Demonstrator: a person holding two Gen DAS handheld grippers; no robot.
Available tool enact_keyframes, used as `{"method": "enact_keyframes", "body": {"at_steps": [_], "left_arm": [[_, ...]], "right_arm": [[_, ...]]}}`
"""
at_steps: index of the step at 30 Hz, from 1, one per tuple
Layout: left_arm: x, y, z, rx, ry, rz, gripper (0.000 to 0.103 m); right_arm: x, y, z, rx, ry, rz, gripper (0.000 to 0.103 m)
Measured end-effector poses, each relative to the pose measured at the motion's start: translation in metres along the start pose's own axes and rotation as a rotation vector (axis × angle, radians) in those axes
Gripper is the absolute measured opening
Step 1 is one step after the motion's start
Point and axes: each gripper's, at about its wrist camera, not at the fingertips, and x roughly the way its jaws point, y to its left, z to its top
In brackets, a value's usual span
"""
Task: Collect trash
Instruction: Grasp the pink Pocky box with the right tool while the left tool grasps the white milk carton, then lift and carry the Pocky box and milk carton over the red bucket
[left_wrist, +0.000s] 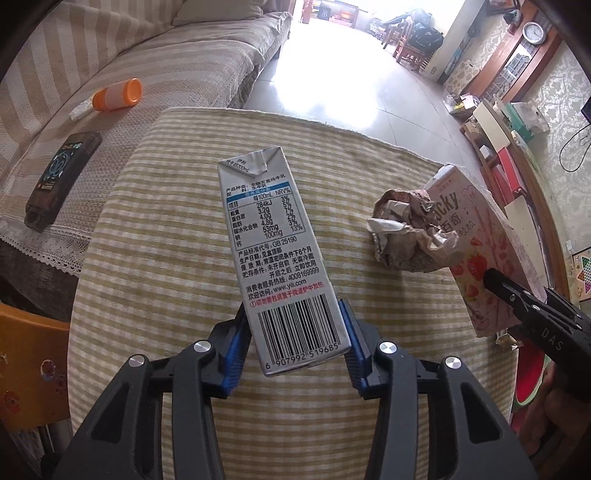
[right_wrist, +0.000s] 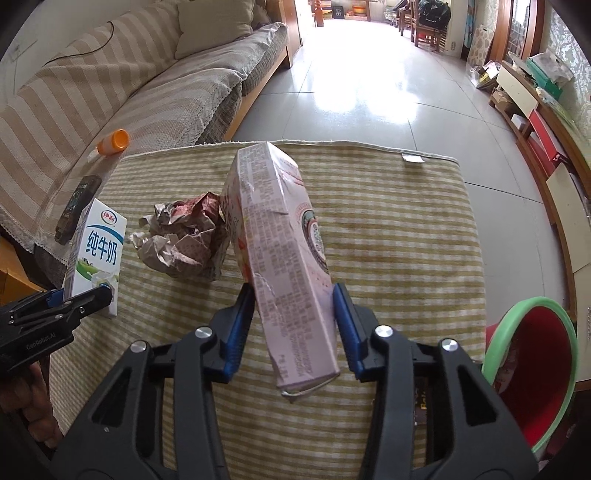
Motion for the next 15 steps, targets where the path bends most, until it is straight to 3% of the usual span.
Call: {"method": "enact_keyframes", "body": {"at_steps": [15], "left_arm": [[-0.077,-0.009,-0.034,0.040,-0.126,-0.015,0.042]], "right_arm": [[-0.090,0.001,-0.022,0.039,-0.138,-0.007,0.043]]}}
